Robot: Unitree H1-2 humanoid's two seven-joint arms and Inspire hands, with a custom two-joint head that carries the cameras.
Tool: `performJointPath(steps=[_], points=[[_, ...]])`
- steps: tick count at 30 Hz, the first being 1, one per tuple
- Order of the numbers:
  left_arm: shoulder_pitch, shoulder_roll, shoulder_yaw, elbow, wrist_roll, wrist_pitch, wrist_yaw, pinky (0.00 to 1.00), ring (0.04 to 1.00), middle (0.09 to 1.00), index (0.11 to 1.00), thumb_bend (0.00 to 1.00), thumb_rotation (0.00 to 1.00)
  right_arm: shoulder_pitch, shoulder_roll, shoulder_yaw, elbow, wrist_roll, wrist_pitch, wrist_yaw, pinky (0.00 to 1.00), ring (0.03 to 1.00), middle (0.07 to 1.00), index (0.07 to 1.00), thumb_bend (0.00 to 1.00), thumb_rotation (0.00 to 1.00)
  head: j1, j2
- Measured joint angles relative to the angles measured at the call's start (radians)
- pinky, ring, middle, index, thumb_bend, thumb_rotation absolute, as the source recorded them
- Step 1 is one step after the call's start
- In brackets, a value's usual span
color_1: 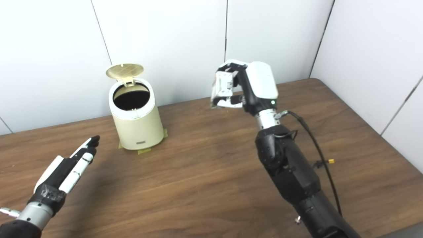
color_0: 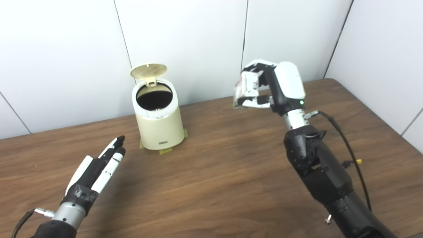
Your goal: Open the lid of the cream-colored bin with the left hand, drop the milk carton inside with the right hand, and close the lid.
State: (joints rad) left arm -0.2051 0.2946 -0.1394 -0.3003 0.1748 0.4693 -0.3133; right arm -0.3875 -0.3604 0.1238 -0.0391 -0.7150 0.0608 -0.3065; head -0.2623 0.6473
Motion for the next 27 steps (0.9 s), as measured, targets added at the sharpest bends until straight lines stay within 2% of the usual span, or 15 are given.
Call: performJointPath(steps=[3, 5, 11, 13, 15, 19, 23, 27], points=[[0.003, -0.020, 0.003, 0.000, 0.001, 0.000, 0.009, 1.00, 1.000, 0.998, 0.990, 0.41, 0.98, -0.006, 0.034, 0.011, -0.019, -0.003, -0.005, 0.022, 0.32, 0.393, 0.505, 0.536, 0.50, 0.00, 0.031, 0.002], [0.009, -0.031, 0.002, 0.001, 0.002, -0.001, 0.016, 0.97, 0.993, 0.993, 0.988, 0.40, 0.99, -0.020, 0.044, 0.021, -0.019, -0.011, -0.015, 0.031, 0.31, 0.389, 0.506, 0.538, 0.49, 0.00, 0.057, 0.002], [0.033, -0.076, 0.002, 0.025, 0.019, -0.018, 0.068, 0.96, 0.990, 0.995, 1.000, 0.43, 1.00, -0.095, 0.075, 0.034, -0.024, -0.028, -0.040, 0.040, 0.33, 0.378, 0.502, 0.540, 0.49, 0.00, 0.106, -0.003], [0.038, -0.097, 0.000, 0.025, 0.024, -0.021, 0.081, 0.96, 0.982, 0.991, 1.000, 0.42, 1.00, -0.118, 0.085, 0.039, -0.033, -0.028, -0.043, 0.054, 0.32, 0.373, 0.496, 0.547, 0.49, 0.00, 0.142, -0.005], [0.042, -0.112, 0.000, 0.030, 0.026, -0.039, 0.098, 0.93, 0.968, 0.989, 1.000, 0.42, 1.00, -0.138, 0.103, 0.042, -0.039, -0.028, -0.046, 0.065, 0.33, 0.364, 0.491, 0.556, 0.49, 0.00, 0.159, -0.006], [0.053, -0.153, 0.009, 0.045, 0.022, -0.061, 0.130, 0.94, 0.968, 0.991, 1.000, 0.41, 1.00, -0.169, 0.139, 0.045, -0.040, -0.026, -0.045, 0.086, 0.36, 0.368, 0.491, 0.551, 0.49, 0.00, 0.189, -0.014], [0.082, -0.195, 0.033, 0.056, 0.014, -0.097, 0.173, 0.96, 0.970, 0.988, 0.999, 0.40, 1.00, -0.201, 0.156, 0.051, -0.021, -0.020, -0.056, 0.099, 0.33, 0.368, 0.490, 0.547, 0.49, 0.00, 0.205, -0.018], [0.103, -0.219, 0.054, 0.074, 0.000, -0.139, 0.203, 0.97, 0.975, 0.987, 0.999, 0.43, 1.00, -0.226, 0.170, 0.053, 0.007, -0.017, -0.058, 0.112, 0.32, 0.371, 0.489, 0.542, 0.49, 0.00, 0.216, -0.025]])
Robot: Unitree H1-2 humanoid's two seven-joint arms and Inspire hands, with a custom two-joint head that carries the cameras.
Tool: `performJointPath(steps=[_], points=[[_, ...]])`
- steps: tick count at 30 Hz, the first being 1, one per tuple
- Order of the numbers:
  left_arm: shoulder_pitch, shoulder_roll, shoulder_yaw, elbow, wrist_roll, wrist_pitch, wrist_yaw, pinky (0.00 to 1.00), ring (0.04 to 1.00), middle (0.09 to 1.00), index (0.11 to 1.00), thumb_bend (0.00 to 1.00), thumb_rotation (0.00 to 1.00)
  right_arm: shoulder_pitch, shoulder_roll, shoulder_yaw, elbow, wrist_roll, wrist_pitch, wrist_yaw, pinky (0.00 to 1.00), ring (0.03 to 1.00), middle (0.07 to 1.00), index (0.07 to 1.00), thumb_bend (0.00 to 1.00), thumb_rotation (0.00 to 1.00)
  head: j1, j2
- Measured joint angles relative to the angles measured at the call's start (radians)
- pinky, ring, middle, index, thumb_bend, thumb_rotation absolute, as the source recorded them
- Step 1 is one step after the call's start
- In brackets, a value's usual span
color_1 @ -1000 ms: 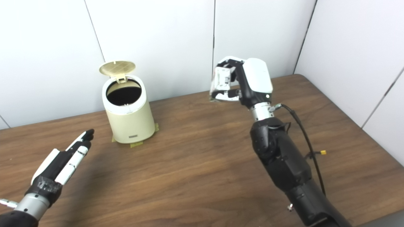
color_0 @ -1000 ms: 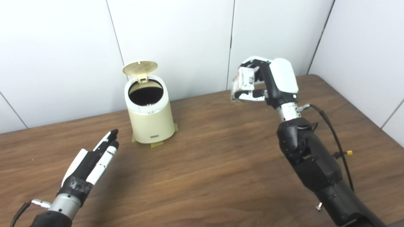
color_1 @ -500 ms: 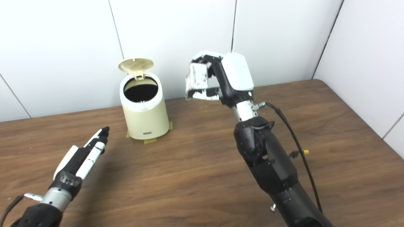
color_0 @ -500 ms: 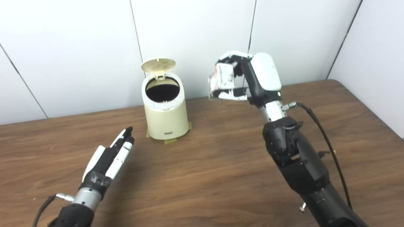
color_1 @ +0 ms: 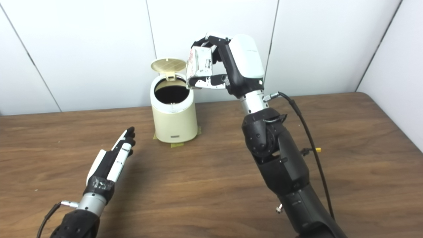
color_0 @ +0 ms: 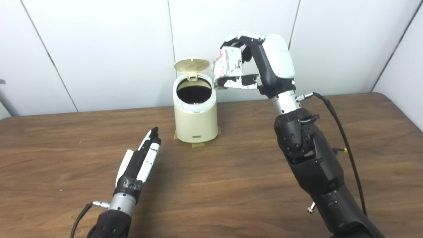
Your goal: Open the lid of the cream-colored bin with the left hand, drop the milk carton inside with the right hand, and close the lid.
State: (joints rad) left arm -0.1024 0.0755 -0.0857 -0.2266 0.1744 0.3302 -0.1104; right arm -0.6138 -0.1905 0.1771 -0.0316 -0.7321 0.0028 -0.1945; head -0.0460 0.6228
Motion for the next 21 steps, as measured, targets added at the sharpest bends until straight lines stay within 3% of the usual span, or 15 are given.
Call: performJointPath(steps=[8, 21], points=[[0.009, -0.030, 0.020, 0.014, -0.021, -0.050, 0.033, 0.97, 0.980, 0.996, 0.999, 0.43, 1.00, -0.036, 0.013, 0.034, 0.085, 0.003, -0.039, 0.032, 0.33, 0.370, 0.491, 0.549, 0.49, 0.00, 0.011, -0.002], [0.052, -0.049, 0.024, -0.072, -0.005, -0.030, 0.066, 0.99, 0.999, 1.000, 1.000, 0.46, 1.00, -0.087, 0.030, 0.048, 0.219, -0.004, -0.075, 0.020, 0.30, 0.371, 0.492, 0.557, 0.49, 0.00, 0.037, 0.006]])
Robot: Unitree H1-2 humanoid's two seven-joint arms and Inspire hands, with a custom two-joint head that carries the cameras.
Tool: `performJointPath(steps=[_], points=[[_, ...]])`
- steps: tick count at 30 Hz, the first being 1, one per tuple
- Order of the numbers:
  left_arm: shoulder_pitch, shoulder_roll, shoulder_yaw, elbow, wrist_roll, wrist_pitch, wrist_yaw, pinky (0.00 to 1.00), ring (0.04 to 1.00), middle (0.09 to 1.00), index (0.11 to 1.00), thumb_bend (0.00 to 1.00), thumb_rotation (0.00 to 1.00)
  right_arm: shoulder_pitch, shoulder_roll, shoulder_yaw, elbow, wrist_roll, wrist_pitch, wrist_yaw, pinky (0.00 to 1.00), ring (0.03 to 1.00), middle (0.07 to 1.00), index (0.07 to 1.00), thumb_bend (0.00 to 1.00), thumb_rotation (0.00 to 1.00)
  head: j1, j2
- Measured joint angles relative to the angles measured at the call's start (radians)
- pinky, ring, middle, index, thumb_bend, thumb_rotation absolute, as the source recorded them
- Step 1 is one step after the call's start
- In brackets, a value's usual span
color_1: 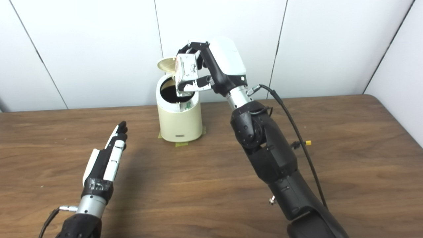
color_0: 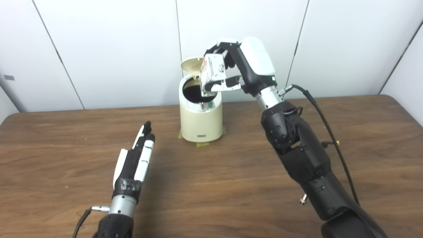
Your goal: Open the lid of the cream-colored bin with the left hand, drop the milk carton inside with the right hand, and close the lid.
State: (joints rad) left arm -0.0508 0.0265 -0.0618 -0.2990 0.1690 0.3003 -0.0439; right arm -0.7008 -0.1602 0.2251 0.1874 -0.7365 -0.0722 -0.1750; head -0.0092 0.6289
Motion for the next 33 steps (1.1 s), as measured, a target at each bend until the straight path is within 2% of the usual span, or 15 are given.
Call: performJointPath(steps=[3, 9, 12, 20, 33], points=[[0.017, -0.006, -0.002, -0.006, 0.000, 0.002, 0.001, 1.00, 1.000, 1.000, 1.000, 0.48, 1.00, -0.006, 0.000, 0.000, 0.045, -0.001, -0.012, -0.025, 0.30, 0.368, 0.491, 0.559, 0.49, 0.00, 0.008, 0.003], [0.023, -0.019, -0.016, -0.025, 0.001, 0.005, 0.001, 0.97, 0.991, 0.997, 1.000, 0.44, 1.00, -0.020, 0.003, 0.002, 0.107, 0.004, -0.019, -0.040, 0.30, 0.376, 0.496, 0.558, 0.49, 0.00, 0.020, 0.008], [0.032, -0.026, -0.027, -0.039, 0.005, 0.005, 0.001, 0.95, 0.983, 0.993, 1.000, 0.43, 1.00, -0.029, 0.006, 0.004, 0.146, 0.005, -0.052, -0.079, 0.30, 0.377, 0.499, 0.562, 0.49, 0.00, 0.032, 0.008], [0.031, -0.038, -0.034, -0.041, 0.026, 0.006, 0.007, 0.94, 0.977, 0.990, 0.999, 0.43, 1.00, -0.052, 0.030, 0.008, 0.246, 0.004, -0.083, -0.163, 0.30, 0.386, 0.503, 0.557, 0.49, 0.00, 0.044, 0.006], [0.030, -0.051, -0.034, -0.041, 0.029, 0.006, 0.010, 0.95, 0.982, 0.990, 1.000, 0.44, 1.00, -0.072, 0.048, 0.028, 0.281, 0.004, -0.094, -0.206, 0.30, 0.386, 0.502, 0.553, 0.49, 0.00, 0.064, 0.002]])
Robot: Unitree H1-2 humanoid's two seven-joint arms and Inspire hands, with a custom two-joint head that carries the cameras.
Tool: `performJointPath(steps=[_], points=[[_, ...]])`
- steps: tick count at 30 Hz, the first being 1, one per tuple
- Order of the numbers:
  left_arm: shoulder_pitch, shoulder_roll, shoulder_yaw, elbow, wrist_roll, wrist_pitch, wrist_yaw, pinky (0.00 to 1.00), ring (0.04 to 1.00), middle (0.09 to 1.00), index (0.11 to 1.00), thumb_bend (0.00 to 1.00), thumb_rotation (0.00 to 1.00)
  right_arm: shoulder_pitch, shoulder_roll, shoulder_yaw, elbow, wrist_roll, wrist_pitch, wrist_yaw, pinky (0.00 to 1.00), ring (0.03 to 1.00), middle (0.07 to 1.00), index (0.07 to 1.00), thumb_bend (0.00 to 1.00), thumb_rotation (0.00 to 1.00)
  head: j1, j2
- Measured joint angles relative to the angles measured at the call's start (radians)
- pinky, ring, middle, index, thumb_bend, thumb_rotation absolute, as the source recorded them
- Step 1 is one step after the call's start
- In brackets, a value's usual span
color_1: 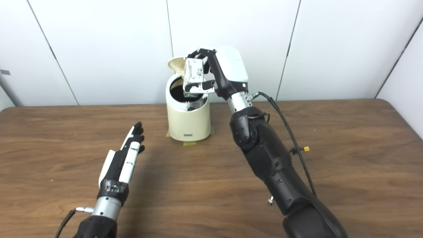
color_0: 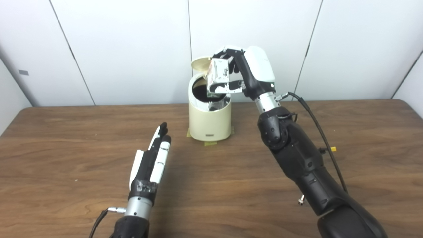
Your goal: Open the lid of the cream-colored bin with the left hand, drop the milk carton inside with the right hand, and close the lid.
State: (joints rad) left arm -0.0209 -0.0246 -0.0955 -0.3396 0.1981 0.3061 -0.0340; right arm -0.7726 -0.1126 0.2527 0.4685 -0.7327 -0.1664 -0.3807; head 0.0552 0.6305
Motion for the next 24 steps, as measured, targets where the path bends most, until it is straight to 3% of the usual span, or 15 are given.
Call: performJointPath(steps=[10, 12, 13, 14, 15, 16, 21, 24], points=[[0.000, -0.009, 0.000, 0.000, 0.000, 0.000, 0.003, 0.96, 0.983, 0.987, 1.000, 0.43, 1.00, 0.001, 0.001, 0.002, 0.015, 0.004, 0.009, 0.001, 0.35, 0.384, 0.495, 0.558, 0.49, 0.00, 0.008, 0.006], [0.000, -0.009, 0.000, 0.000, 0.000, 0.000, 0.003, 0.97, 0.981, 0.986, 1.000, 0.43, 1.00, 0.002, 0.000, 0.001, 0.009, 0.004, 0.038, 0.022, 0.35, 0.473, 0.667, 0.507, 0.49, 0.00, 0.006, 0.009], [0.000, -0.009, 0.000, 0.000, 0.000, 0.000, 0.003, 0.97, 0.981, 0.986, 1.000, 0.43, 1.00, 0.004, 0.000, 0.001, 0.005, 0.005, 0.054, 0.036, 0.35, 0.487, 0.697, 0.500, 0.48, 0.00, 0.006, 0.009], [0.000, -0.009, 0.000, 0.000, 0.001, 0.000, 0.003, 0.97, 0.981, 0.986, 0.999, 0.44, 1.00, 0.009, 0.000, 0.000, -0.004, 0.005, 0.071, 0.047, 0.38, 0.540, 0.745, 0.569, 0.71, 0.01, 0.008, 0.011], [0.000, -0.009, 0.000, 0.000, 0.001, 0.000, 0.003, 0.96, 0.980, 0.985, 0.997, 0.44, 1.00, 0.013, 0.000, 0.000, -0.012, 0.005, 0.086, 0.062, 0.43, 0.596, 0.775, 0.618, 0.85, 0.02, 0.008, 0.011], [0.000, -0.009, 0.000, -0.001, 0.002, 0.000, 0.004, 0.96, 0.980, 0.984, 0.996, 0.44, 1.00, 0.018, -0.001, 0.002, -0.020, 0.004, 0.099, 0.073, 0.44, 0.616, 0.785, 0.634, 0.90, 0.03, 0.008, 0.012], [0.000, -0.013, 0.000, -0.008, 0.010, 0.007, 0.016, 0.97, 0.987, 0.987, 1.000, 0.40, 0.97, 0.028, -0.010, 0.008, -0.071, -0.001, 0.165, 0.131, 0.59, 0.722, 0.758, 0.635, 0.93, 0.05, 0.011, 0.012], [0.000, -0.013, -0.001, -0.008, 0.015, 0.016, 0.022, 0.99, 0.994, 0.987, 0.992, 0.33, 0.90, 0.028, -0.013, 0.012, -0.093, -0.003, 0.198, 0.153, 0.63, 0.747, 0.757, 0.640, 0.95, 0.09, 0.012, 0.020]])
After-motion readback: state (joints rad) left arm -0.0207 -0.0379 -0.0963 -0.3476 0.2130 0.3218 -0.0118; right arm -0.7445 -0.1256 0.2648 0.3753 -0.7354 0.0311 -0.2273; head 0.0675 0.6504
